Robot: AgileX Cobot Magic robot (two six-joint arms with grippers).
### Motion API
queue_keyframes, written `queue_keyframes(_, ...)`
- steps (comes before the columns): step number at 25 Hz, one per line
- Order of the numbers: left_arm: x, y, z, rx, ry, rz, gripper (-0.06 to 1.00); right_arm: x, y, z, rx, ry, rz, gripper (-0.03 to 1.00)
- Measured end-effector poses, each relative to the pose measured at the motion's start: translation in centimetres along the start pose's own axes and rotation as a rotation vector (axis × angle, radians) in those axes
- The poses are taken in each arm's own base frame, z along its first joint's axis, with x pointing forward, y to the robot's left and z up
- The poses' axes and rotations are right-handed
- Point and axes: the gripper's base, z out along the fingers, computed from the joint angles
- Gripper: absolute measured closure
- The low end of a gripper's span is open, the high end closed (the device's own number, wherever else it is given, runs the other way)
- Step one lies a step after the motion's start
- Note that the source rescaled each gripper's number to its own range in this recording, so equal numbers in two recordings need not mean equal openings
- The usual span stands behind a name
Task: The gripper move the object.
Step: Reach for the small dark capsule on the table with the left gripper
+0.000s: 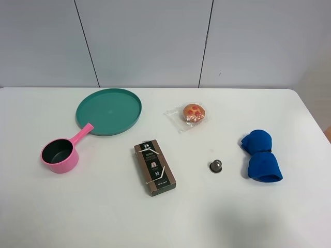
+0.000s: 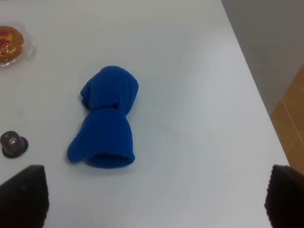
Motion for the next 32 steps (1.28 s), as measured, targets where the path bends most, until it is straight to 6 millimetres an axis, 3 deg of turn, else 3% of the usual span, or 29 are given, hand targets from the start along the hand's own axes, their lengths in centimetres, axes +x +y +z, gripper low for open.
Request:
queue_keyframes(27,-0.1,0.0,0.1,0.001,0.007,0.001,-0.05,0.0,0.0,0.0,0.0,0.0,0.0,-0.03)
queue_keyframes(32,-2.2,-0.1,0.4,0.043,0.042,0.029,-0.05,0.0,0.0,0.0,0.0,0.0,0.0,-0.03)
